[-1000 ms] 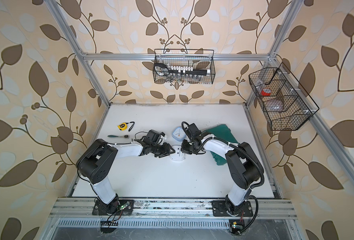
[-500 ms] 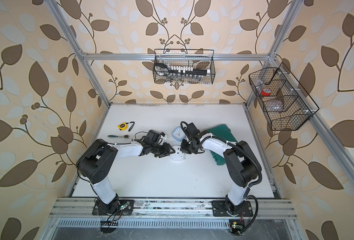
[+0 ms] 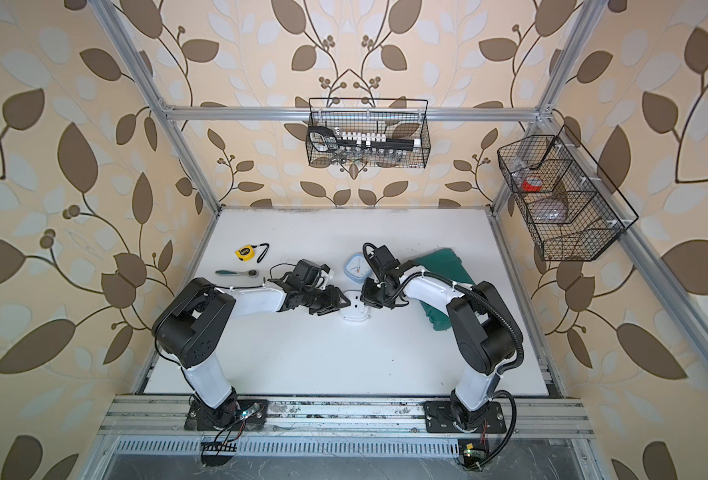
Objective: Insert the battery into the alarm
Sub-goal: Install the cover on the alarm.
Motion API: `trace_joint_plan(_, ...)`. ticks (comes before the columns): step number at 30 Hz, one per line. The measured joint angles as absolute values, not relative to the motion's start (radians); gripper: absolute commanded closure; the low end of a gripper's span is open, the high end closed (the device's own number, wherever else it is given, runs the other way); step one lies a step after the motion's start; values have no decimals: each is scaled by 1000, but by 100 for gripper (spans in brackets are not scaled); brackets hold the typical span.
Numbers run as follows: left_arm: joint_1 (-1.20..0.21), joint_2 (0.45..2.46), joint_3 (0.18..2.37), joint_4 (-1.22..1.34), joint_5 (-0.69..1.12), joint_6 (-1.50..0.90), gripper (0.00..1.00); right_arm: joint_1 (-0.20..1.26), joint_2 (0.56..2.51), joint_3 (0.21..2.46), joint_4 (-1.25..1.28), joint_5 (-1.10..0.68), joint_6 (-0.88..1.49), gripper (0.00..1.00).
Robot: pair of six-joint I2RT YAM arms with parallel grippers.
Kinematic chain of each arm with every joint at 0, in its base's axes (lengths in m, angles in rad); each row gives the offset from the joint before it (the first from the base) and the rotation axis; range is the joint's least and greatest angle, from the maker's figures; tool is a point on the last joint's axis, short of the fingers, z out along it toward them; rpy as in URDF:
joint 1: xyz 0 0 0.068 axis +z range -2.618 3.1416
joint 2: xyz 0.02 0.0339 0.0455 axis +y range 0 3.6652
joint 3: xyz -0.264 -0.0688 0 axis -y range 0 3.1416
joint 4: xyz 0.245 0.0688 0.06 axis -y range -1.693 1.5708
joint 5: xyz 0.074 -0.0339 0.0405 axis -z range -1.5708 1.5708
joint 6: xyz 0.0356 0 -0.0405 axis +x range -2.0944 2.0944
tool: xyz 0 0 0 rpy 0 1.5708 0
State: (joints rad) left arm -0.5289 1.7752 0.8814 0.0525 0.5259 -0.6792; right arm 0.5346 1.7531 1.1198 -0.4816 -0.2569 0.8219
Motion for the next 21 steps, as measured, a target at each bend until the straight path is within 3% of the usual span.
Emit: trace_joint_plan(21, -529, 1776, 882, 52, 526, -679, 50, 548, 1744, 1114, -475, -233, 854, 100)
